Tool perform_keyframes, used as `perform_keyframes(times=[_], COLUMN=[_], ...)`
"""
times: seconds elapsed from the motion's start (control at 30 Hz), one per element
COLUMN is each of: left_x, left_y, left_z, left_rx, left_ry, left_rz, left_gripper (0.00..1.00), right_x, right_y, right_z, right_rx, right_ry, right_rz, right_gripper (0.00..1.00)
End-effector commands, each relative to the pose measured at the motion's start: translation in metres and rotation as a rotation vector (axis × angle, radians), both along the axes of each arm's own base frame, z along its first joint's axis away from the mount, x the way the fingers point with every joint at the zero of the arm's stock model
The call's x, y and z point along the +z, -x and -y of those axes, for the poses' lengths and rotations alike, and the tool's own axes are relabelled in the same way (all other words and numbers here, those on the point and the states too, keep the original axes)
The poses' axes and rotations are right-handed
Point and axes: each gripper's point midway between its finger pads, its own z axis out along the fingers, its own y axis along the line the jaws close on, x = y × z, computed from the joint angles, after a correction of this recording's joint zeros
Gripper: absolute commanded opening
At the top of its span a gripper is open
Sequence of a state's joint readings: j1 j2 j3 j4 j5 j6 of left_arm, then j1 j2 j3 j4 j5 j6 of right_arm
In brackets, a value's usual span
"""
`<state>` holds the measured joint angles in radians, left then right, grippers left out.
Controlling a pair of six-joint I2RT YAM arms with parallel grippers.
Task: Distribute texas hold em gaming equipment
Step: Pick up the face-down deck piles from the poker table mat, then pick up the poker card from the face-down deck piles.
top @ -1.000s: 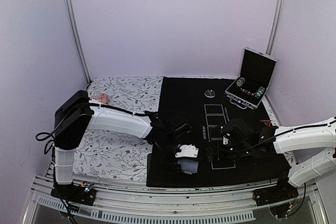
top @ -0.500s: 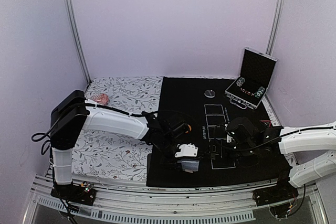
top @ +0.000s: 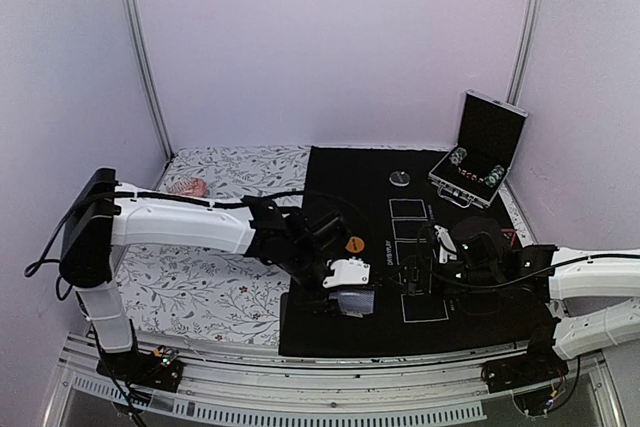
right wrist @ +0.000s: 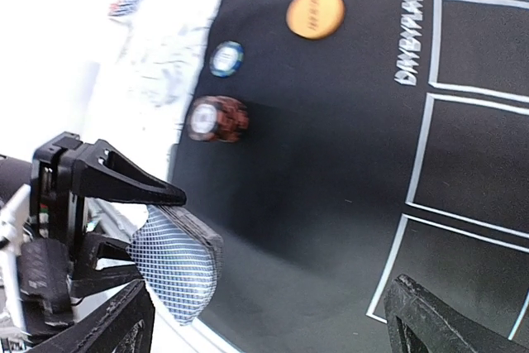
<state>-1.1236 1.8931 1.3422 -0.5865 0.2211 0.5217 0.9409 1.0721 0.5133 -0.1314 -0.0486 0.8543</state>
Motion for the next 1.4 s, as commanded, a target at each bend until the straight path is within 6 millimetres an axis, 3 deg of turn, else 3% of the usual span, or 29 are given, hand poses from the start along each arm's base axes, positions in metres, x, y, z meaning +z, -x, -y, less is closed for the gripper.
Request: perform_keyframes(times=[0.0, 0.17, 0.27, 0.47, 0.7, 1.03, 1.37], left_x=[0.041, 0.059, 0.068, 0.079, 0.094, 0.113, 0.115], left_y=[0.004, -0.005, -0.012, -0.019, -0.022, -0.023, -0.024], left_z=[-0.009, -0.026, -0.034, -0.048, -0.057, -0.062, -0.064], left_rx=[0.029, 0.102, 0.148, 0.201, 0.221, 0.229, 0.222], left_ry=[0.027, 0.007, 0.016, 0.035, 0.099, 0.179, 0.205], left_rz=[0.034, 0.081, 0.106, 0.132, 0.15, 0.144, 0.171], left_gripper=[0.59, 0.59, 0.59, 0.59, 0.59, 0.6, 0.58], right_x=[0.029, 0.063, 0.071, 0.078, 0.067, 0.056, 0.058], right_y=[-0.001, -0.002, -0.005, -0.016, -0.019, -0.021, -0.022], right_z=[-0.014, -0.04, -0.059, -0.094, -0.114, -0.116, -0.103], right_rx=[0.069, 0.172, 0.235, 0.331, 0.388, 0.386, 0.354], right_ry=[-0.102, -0.215, -0.236, -0.232, -0.221, -0.196, -0.142], right_rz=[0.087, 0.178, 0.204, 0.222, 0.187, 0.163, 0.163], right_gripper=[0.99, 0.99, 0.99, 0.99, 0.99, 0.99, 0.97])
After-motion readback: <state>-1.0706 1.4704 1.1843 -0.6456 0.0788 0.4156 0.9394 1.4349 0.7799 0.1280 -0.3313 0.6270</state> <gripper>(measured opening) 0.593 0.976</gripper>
